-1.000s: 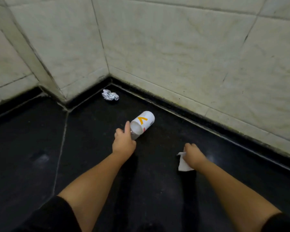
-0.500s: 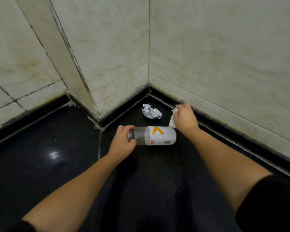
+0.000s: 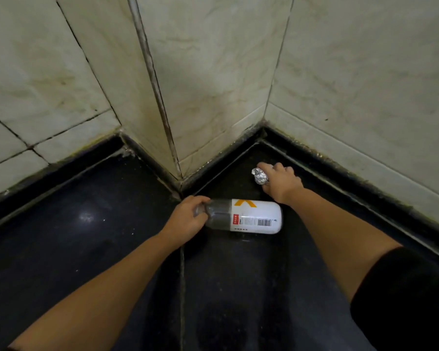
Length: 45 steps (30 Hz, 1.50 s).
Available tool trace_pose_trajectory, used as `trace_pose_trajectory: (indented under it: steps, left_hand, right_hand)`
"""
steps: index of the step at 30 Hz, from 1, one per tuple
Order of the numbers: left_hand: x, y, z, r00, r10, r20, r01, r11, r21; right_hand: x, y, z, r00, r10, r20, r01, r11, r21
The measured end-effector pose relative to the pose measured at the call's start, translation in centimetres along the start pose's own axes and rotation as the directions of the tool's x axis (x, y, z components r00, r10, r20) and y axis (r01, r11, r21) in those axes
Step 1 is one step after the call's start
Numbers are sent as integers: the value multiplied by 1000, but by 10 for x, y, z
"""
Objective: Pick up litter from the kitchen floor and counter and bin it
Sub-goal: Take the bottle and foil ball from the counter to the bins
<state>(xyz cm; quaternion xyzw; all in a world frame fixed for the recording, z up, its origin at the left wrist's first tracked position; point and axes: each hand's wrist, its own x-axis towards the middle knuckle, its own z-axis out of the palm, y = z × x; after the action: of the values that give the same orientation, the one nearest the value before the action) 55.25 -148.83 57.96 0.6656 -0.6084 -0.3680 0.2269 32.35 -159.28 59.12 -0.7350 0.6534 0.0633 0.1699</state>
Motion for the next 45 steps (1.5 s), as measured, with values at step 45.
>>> trace_pose_trajectory:
  steps: [45]
  left_hand:
    - [-938, -38, 128, 163, -762, -627, 474, 618, -628]
  right_hand:
    - [-724, -230, 172, 302, -890, 343, 952, 261, -161]
